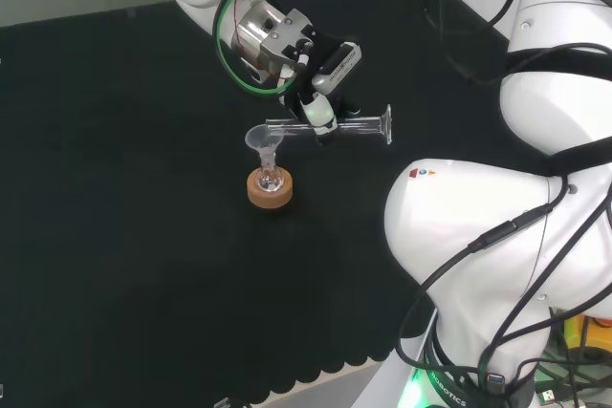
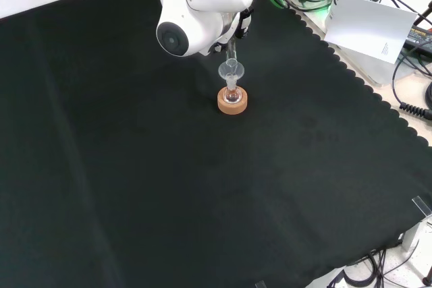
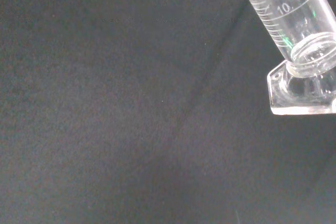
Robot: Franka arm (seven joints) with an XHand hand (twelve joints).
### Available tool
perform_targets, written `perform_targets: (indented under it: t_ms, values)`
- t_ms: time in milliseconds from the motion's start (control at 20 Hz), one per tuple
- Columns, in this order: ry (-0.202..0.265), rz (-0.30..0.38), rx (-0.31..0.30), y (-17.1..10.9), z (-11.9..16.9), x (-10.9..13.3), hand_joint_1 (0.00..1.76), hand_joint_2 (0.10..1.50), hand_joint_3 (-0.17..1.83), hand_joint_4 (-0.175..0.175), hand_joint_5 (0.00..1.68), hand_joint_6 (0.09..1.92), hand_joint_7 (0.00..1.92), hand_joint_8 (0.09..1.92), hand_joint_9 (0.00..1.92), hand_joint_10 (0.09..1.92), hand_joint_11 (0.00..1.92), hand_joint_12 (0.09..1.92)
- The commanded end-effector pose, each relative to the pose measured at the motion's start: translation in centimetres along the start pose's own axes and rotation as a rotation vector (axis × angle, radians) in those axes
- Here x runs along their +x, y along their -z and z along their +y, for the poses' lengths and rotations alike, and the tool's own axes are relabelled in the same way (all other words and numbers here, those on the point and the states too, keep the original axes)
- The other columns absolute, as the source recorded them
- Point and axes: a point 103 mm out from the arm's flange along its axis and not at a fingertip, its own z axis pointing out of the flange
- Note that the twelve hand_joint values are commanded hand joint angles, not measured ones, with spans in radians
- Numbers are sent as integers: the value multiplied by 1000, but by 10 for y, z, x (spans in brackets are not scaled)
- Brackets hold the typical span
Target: Pour the water from the graduated cylinder into the round-bottom flask.
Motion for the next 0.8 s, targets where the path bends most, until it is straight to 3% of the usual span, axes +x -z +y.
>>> perform_targets:
  t_ms: [50,800]
  values:
    - [-1,-6,7,0,-1,0,1260,1113,1,-175,967,1007,1001,1000,1411,87,1101,854]
    - [-20,-13,24,1,-2,0,1259,1114,0,-175,965,1010,999,1002,1413,87,1102,855]
